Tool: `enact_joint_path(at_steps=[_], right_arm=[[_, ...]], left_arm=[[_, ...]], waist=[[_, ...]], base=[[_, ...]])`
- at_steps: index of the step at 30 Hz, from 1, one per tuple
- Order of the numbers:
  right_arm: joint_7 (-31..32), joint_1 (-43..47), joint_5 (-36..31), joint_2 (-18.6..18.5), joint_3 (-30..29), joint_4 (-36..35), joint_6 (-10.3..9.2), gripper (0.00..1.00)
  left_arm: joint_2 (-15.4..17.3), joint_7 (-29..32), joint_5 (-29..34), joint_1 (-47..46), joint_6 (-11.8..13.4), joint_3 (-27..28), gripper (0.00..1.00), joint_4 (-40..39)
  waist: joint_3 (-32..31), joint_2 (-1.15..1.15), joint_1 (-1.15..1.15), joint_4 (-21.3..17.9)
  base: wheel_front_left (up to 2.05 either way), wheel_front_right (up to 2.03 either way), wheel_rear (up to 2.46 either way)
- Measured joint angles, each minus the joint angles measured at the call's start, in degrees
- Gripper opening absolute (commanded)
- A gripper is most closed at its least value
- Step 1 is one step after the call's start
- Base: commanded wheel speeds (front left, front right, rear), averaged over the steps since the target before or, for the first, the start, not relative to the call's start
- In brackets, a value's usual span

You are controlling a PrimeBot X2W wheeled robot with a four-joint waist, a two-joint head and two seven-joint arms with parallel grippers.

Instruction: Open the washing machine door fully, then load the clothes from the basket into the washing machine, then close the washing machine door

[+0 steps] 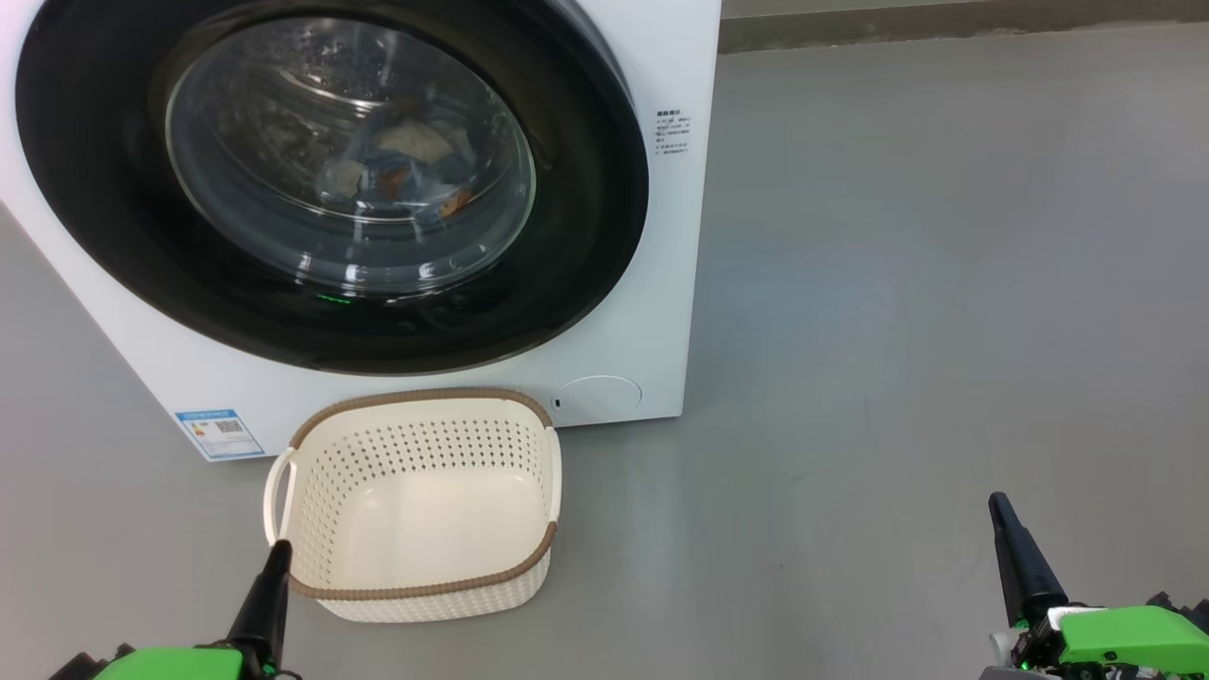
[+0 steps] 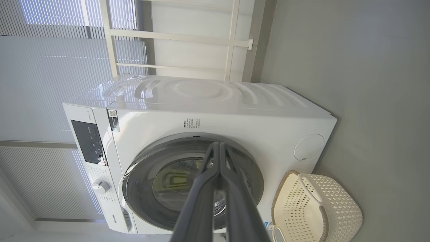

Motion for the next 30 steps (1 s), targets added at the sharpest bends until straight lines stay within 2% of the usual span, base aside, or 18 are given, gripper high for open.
enact_joint_path(at_steps=[7, 30], right_arm=[[0.8, -1.1, 4.4, -0.1, 0.2, 0.1, 0.00, 0.00], [0.8, -1.1, 4.6, -0.1, 0.2, 0.1, 0.00, 0.00]], left_arm=[[0.1, 1.0, -3.4, -0.8, -0.1, 0.5, 0.00, 0.0], [0.1, 1.0, -3.4, -0.8, -0.1, 0.5, 0.00, 0.0]], waist=[[0.1, 0.00, 0.00, -0.2], [0.1, 0.00, 0.00, -0.2]], base=[[0.00, 0.00, 0.00], [0.00, 0.00, 0.00]])
